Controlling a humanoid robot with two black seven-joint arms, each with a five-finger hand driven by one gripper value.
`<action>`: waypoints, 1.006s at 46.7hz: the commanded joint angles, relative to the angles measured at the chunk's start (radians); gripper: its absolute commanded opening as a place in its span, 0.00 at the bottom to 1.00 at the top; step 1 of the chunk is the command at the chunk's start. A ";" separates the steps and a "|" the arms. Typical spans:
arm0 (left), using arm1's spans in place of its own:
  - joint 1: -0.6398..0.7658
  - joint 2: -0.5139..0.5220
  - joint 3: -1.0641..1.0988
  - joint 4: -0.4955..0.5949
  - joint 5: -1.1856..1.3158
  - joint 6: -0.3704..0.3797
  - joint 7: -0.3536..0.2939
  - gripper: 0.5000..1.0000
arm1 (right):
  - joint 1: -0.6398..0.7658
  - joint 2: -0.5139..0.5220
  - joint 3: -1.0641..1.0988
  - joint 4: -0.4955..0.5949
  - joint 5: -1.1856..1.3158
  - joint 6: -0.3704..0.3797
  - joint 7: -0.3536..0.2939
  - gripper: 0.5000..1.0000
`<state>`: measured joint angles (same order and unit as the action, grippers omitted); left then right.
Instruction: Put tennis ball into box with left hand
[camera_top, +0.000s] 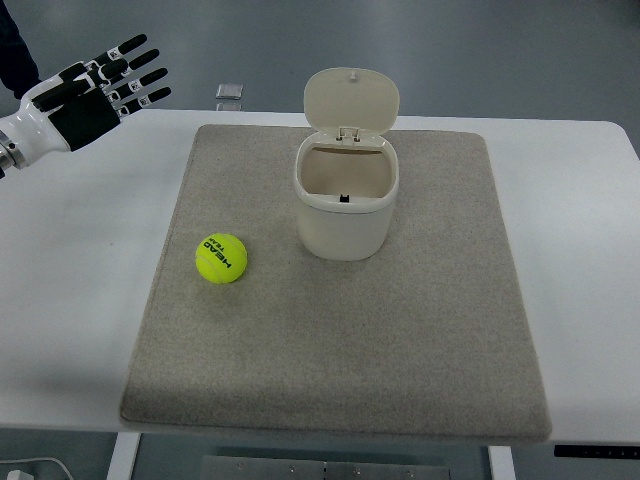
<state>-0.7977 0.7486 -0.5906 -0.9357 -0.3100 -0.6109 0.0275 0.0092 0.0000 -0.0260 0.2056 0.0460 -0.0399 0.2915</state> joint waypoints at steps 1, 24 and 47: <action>0.000 0.000 0.000 0.000 0.000 0.000 0.000 0.99 | 0.000 0.000 0.000 0.000 0.000 0.000 0.000 0.88; -0.006 0.000 -0.006 0.005 -0.001 0.000 -0.003 0.99 | 0.000 0.000 0.000 0.000 0.000 0.000 0.000 0.88; -0.021 0.043 -0.041 -0.003 0.392 0.000 -0.023 0.99 | 0.000 0.000 0.000 0.000 0.000 0.000 0.000 0.88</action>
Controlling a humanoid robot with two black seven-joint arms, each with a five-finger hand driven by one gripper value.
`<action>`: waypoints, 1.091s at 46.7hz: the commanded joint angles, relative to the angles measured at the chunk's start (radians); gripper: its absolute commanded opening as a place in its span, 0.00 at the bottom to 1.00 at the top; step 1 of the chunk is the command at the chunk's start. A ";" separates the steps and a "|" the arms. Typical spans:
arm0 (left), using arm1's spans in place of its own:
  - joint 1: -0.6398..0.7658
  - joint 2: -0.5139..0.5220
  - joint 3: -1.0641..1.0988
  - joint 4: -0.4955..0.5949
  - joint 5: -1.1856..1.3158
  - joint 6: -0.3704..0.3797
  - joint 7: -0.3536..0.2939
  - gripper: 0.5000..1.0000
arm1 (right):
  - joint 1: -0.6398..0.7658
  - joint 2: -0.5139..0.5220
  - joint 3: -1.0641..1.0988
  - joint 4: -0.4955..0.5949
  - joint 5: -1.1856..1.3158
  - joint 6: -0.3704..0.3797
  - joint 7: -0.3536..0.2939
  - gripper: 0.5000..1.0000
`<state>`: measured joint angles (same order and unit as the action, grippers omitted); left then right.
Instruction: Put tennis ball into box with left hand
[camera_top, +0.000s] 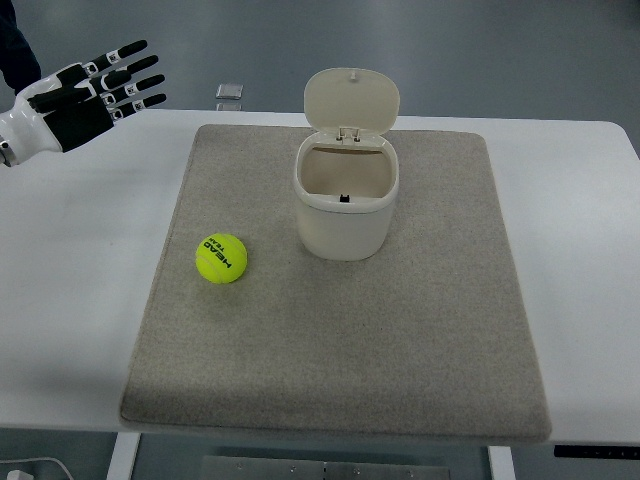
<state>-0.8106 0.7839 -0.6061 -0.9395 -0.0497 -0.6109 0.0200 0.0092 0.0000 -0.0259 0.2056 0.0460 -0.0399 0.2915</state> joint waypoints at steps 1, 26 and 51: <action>-0.009 0.009 -0.036 0.002 0.166 0.000 -0.021 0.99 | 0.000 0.000 0.000 0.000 0.000 0.000 0.000 0.88; -0.001 0.115 -0.053 -0.220 0.853 0.000 -0.218 0.98 | 0.000 0.000 0.000 0.000 0.000 0.000 0.000 0.88; 0.021 0.118 -0.049 -0.469 1.476 0.054 -0.278 0.98 | 0.000 0.000 0.001 0.000 0.000 0.000 0.000 0.88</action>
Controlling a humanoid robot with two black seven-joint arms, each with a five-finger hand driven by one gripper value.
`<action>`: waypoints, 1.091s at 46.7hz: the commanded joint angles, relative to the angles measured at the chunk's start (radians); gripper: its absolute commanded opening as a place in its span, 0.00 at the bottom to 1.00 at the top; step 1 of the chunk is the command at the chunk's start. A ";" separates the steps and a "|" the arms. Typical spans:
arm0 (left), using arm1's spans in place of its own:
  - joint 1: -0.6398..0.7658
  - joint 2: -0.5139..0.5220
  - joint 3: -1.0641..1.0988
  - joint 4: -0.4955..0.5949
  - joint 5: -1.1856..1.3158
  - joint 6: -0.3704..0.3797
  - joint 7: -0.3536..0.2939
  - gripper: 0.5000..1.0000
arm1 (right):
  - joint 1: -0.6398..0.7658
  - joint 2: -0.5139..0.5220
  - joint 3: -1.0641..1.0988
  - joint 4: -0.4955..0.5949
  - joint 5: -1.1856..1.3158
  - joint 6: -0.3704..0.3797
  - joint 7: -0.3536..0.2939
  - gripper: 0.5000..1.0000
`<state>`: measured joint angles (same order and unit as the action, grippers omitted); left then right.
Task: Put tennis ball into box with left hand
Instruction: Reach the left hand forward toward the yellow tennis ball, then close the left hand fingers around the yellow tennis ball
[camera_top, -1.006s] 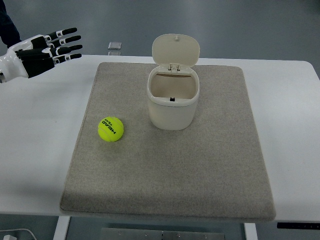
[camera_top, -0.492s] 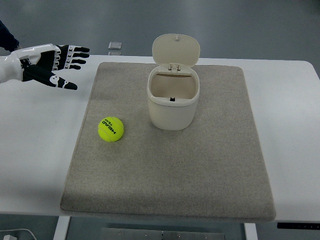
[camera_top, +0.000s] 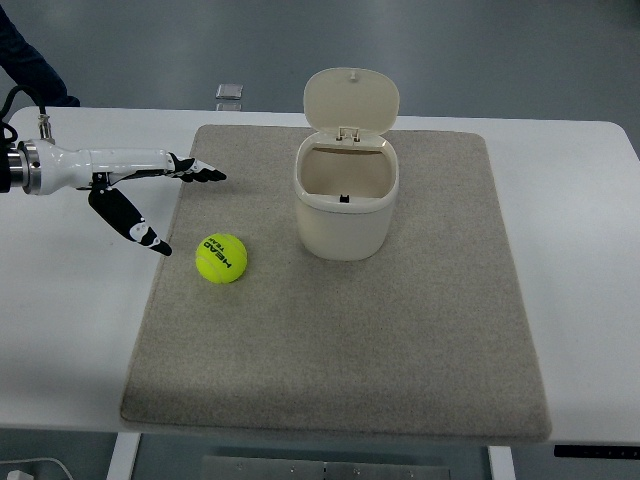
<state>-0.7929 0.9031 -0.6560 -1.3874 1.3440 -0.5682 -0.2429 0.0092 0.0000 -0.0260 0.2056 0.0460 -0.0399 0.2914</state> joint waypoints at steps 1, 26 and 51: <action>0.003 -0.001 0.001 -0.024 0.108 0.013 -0.022 0.98 | 0.000 0.000 0.000 0.000 0.000 0.000 0.000 0.88; 0.030 -0.029 0.029 -0.067 0.483 0.175 -0.154 0.97 | 0.000 0.000 0.000 0.000 0.000 0.000 0.000 0.88; 0.069 -0.069 0.101 -0.068 0.656 0.347 -0.156 0.96 | 0.000 0.000 0.000 0.000 0.000 0.000 0.000 0.88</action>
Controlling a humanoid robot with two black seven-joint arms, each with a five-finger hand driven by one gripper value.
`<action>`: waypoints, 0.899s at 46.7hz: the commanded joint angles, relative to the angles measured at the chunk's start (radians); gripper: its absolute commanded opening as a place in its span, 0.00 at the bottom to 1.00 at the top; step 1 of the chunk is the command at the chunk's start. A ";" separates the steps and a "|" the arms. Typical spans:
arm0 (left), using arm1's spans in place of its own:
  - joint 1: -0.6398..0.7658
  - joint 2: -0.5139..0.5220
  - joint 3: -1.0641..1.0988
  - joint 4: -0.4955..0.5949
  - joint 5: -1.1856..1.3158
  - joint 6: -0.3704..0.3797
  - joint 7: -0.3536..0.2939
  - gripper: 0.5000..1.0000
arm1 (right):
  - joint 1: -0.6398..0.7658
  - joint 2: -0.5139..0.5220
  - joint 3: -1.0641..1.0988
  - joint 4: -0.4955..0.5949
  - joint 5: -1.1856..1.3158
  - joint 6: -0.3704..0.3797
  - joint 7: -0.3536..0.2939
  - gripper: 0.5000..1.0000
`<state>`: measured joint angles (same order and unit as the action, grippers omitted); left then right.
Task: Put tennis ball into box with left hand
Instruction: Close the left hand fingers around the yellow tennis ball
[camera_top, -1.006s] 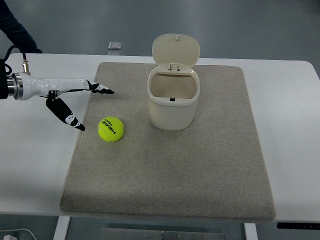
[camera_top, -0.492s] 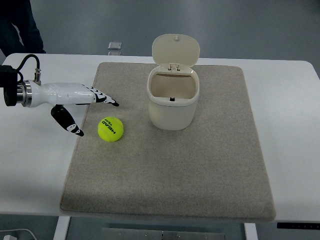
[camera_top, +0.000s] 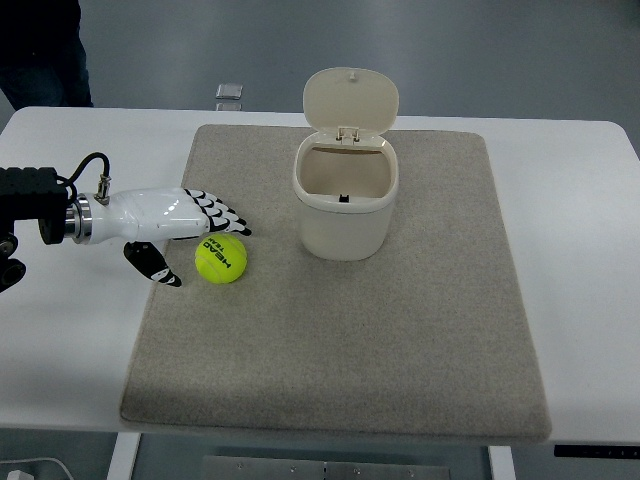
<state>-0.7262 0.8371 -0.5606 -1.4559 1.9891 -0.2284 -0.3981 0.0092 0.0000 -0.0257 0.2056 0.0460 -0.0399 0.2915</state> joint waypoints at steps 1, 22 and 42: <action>0.002 -0.006 0.007 0.000 0.011 0.012 -0.001 0.96 | 0.000 0.000 0.000 0.000 0.000 0.000 0.000 0.88; 0.004 -0.021 0.041 0.002 0.063 0.072 0.001 0.91 | 0.000 0.000 0.000 0.000 0.000 0.000 0.000 0.88; 0.016 -0.033 0.042 0.006 0.083 0.109 -0.001 0.59 | 0.000 0.000 0.000 0.000 0.000 0.000 0.000 0.88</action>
<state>-0.7104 0.8044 -0.5184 -1.4501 2.0687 -0.1203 -0.3986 0.0092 0.0000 -0.0261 0.2056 0.0460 -0.0399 0.2915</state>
